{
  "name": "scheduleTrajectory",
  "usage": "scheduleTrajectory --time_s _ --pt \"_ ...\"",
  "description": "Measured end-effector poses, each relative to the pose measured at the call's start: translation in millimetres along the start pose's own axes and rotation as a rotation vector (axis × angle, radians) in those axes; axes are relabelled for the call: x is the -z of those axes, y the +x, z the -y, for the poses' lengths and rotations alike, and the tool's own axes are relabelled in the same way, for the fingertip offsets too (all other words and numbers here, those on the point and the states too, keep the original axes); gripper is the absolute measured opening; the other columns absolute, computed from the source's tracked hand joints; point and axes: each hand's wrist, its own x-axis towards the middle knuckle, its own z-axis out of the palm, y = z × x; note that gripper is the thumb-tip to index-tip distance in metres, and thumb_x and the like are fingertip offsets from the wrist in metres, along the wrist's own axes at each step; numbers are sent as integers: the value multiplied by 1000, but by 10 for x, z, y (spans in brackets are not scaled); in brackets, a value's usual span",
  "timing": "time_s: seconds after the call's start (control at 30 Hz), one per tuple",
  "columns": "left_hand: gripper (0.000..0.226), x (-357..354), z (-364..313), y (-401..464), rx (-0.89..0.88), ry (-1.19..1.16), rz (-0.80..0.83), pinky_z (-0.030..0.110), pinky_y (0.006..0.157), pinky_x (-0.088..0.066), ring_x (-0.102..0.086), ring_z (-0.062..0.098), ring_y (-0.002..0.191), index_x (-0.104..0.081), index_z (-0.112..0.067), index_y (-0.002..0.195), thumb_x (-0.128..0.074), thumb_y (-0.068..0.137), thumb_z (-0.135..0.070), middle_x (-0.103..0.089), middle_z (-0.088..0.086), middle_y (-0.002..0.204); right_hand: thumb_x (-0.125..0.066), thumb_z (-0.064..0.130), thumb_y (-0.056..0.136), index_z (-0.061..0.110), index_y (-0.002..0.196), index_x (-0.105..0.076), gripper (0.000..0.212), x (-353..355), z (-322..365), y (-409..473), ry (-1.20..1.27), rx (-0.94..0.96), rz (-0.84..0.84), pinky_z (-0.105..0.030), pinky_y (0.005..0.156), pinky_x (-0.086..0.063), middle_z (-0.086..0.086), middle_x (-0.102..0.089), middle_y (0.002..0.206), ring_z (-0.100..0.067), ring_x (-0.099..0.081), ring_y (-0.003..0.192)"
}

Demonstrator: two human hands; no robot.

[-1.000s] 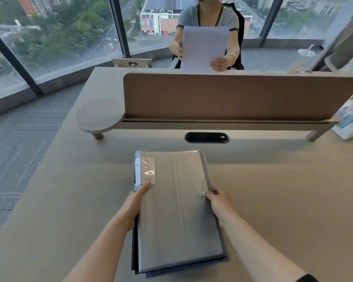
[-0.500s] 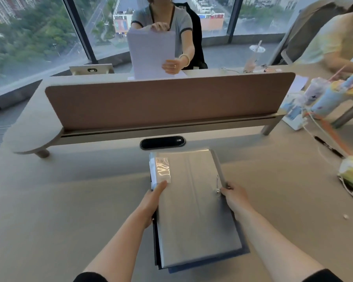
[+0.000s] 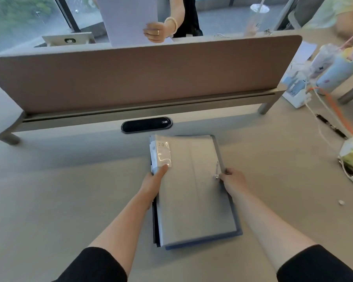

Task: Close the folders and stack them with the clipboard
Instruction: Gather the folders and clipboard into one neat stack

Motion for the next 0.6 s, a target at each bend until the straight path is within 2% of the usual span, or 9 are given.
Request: scheduleTrajectory --time_s 0.1,0.2,0.33,0.37,0.43,0.5,0.6 --pt "93 -46 -17 3 11 7 -31 40 87 -58 -72 23 97 -58 -18 126 -61 52 -74 -73 3 111 -58 6 81 3 78 -64 8 -13 -15 36 -46 -12 25 -31 55 -32 -5 -56 68 -23 -48 64" --pt "97 -63 -66 0 17 30 -61 34 73 -54 -70 23 98 -56 -17 127 -60 50 -75 -70 3 115 -58 8 80 -1 83 -66 12 -41 -39 78 -73 -28 26 -32 58 -35 -8 -61 71 -23 -51 67" --pt "74 -63 -63 63 33 70 -92 30 63 -47 -68 22 98 -54 -15 130 -62 77 -66 -67 5 119 -59 8 79 2 77 -64 8 -65 -25 86 -85 -20 0 -32 57 -33 -9 -58 69 -24 -49 66" --pt "74 -59 -50 82 36 75 -95 31 66 -49 -67 23 99 -53 -15 130 -62 77 -66 -66 5 120 -59 8 79 2 78 -64 8 -69 -25 86 -86 -15 -1 -32 57 -33 -9 -58 70 -24 -49 66" --pt "90 -40 -19 126 39 82 -108 38 84 -55 -66 25 105 -53 -18 132 -61 64 -76 -63 4 124 -58 8 80 2 81 -66 10 -78 -27 75 -79 -10 -4 -31 56 -33 -7 -59 72 -24 -50 67" --pt "102 -11 39 191 40 100 -130 46 98 -51 -64 26 110 -53 -20 135 -59 54 -82 -61 3 126 -59 8 80 6 81 -67 9 -83 -31 58 -75 -2 -8 -30 53 -33 -5 -60 73 -25 -51 68" --pt "104 10 54 200 32 126 -134 48 101 -50 -63 27 112 -52 -19 135 -59 54 -83 -60 3 127 -61 7 80 12 78 -66 7 -90 -16 21 -78 31 -21 -26 52 -34 -4 -61 73 -24 -52 69"
